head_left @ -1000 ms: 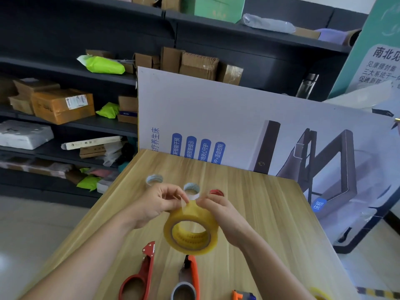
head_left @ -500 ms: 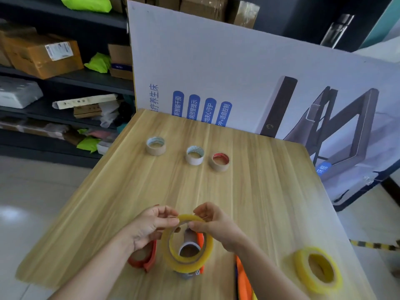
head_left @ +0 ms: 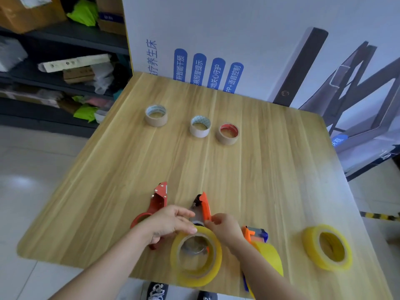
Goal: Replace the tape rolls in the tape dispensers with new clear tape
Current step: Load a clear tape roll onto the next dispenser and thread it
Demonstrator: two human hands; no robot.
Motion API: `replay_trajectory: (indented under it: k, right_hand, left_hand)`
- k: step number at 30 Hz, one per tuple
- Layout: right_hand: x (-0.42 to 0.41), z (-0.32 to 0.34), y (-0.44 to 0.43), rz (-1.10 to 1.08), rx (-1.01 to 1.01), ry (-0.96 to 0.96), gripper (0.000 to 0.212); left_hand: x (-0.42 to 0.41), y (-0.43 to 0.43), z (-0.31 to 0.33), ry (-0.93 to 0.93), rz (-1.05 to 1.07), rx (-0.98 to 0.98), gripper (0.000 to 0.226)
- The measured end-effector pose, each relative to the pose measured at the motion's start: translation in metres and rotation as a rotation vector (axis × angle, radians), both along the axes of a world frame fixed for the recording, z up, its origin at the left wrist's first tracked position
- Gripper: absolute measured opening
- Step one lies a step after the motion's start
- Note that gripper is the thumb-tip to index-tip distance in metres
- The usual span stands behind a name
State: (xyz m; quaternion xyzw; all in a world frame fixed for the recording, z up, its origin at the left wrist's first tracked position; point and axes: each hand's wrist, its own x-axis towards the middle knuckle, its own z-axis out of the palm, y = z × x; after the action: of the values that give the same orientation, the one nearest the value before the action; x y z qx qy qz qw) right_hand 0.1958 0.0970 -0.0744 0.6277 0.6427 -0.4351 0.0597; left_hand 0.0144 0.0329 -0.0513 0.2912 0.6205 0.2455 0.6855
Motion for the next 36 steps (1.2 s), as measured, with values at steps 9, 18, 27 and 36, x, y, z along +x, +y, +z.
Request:
replay_trajectory:
  k: [9, 18, 27, 36]
  right_hand:
    - [0.002, -0.003, 0.005, 0.241, 0.17, -0.184, 0.024]
    - [0.007, 0.002, 0.02, 0.346, 0.195, -0.304, 0.016]
    - [0.015, 0.01, 0.015, 0.051, 0.463, 0.039, 0.033]
    - [0.029, 0.01, 0.004, 0.274, 0.264, 0.185, 0.037]
  left_hand:
    - [0.009, 0.01, -0.01, 0.123, -0.066, -0.049, 0.05]
    - [0.002, 0.014, -0.009, 0.196, -0.166, -0.068, 0.07]
    - [0.004, 0.019, 0.006, 0.047, -0.034, -0.013, 0.044]
    - [0.0, 0.023, 0.001, 0.047, 0.114, 0.053, 0.038]
